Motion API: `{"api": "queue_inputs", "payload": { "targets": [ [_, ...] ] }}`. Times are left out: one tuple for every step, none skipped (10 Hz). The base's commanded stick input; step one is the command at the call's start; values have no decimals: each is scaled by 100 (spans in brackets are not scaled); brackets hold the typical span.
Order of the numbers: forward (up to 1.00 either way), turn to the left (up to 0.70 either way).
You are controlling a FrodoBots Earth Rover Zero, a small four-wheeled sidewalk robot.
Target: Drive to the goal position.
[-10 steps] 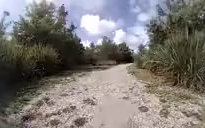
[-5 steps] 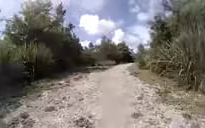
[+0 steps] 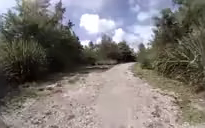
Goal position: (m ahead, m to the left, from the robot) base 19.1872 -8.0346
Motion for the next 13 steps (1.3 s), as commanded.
{"api": "queue_inputs", "payload": {
  "targets": [
    [85,0],
    [85,0],
    [85,0],
    [85,0],
    [85,0],
    [85,0],
    [85,0],
    [85,0],
    [85,0],
    [85,0],
    [85,0],
    [85,0],
    [85,0]
  ]
}}
